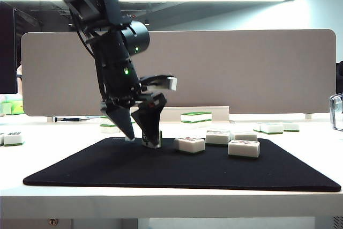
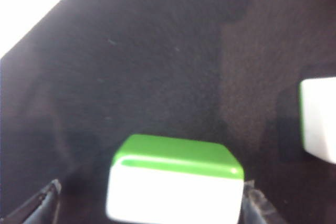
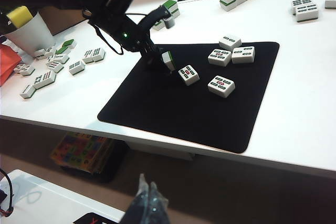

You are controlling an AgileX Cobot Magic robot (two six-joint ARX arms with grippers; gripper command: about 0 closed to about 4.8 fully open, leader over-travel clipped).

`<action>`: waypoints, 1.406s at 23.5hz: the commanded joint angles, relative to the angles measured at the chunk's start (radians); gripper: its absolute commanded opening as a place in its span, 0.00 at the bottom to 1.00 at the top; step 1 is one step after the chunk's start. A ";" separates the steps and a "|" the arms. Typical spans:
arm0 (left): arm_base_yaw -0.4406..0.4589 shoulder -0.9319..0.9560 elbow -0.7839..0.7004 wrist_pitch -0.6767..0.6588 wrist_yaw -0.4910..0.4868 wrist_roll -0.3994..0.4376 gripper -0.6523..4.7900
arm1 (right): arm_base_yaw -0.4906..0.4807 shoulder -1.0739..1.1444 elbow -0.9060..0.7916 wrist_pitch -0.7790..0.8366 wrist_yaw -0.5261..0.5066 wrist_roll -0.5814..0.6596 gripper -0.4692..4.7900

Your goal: Align six mahjong tiles in a row on the table.

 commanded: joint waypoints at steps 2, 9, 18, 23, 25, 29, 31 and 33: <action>-0.002 0.006 0.003 0.026 0.002 -0.017 0.89 | 0.000 -0.012 0.003 0.013 0.051 -0.003 0.09; -0.009 0.006 0.003 0.054 0.052 -0.079 0.73 | 0.000 -0.012 0.003 0.013 0.051 -0.003 0.09; -0.009 -0.002 0.076 -0.171 0.042 -0.074 0.55 | 0.000 -0.012 0.003 0.013 0.050 -0.003 0.09; -0.009 0.000 0.248 -0.557 -0.097 -0.068 0.55 | 0.000 -0.012 0.003 0.013 0.051 -0.003 0.09; -0.009 0.006 0.246 -0.607 -0.097 -0.045 0.55 | 0.000 -0.012 0.003 0.013 0.051 -0.003 0.09; -0.042 0.045 0.246 -0.630 -0.209 0.167 0.56 | 0.000 -0.012 0.003 0.013 0.050 -0.003 0.09; -0.052 0.064 0.246 -0.607 -0.279 0.226 0.56 | 0.000 -0.012 0.003 0.013 0.050 -0.003 0.09; -0.057 0.089 0.247 -0.589 -0.315 0.245 0.56 | 0.000 -0.012 0.003 0.013 0.050 -0.003 0.09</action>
